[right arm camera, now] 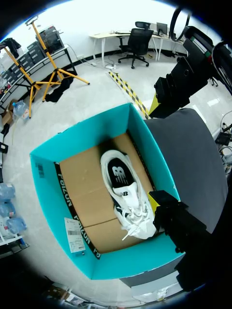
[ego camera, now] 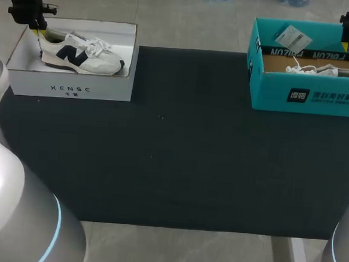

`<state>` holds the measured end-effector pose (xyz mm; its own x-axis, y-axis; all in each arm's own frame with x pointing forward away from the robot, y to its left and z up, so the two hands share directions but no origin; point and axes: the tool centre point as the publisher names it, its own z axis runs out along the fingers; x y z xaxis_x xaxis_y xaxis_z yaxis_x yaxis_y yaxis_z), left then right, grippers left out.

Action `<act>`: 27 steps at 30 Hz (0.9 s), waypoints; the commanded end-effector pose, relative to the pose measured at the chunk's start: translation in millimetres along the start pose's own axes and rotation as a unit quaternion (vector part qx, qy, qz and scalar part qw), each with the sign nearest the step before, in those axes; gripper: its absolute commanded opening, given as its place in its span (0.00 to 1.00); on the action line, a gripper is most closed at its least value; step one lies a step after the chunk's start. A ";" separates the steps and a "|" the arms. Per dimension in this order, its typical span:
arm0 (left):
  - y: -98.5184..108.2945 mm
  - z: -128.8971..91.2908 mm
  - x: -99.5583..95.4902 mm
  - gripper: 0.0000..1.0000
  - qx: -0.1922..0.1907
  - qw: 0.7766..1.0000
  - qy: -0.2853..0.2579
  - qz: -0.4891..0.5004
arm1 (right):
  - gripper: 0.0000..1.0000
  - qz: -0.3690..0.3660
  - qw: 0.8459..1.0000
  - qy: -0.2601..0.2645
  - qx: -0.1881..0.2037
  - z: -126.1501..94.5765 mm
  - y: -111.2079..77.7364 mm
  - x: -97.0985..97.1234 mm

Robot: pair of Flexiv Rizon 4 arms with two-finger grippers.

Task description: Take the shoe out of the shoebox, open the shoe tongue, remove and reinsert the insole, then place the shoe into the shoebox

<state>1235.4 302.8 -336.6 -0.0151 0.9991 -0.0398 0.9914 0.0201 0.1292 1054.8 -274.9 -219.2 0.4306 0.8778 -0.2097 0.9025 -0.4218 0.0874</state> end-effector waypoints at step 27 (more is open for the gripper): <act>42.5 -211.1 -16.4 0.00 0.087 0.996 -0.016 -0.002 | 1.00 0.000 1.000 0.000 0.000 -0.1 0.1 -0.1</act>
<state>1251.7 295.7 -144.3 -0.0209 0.9966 -0.0799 0.9777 0.0370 0.2067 1054.8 -274.9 -219.2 0.4306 0.8778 -0.2097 0.9025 -0.4218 0.0874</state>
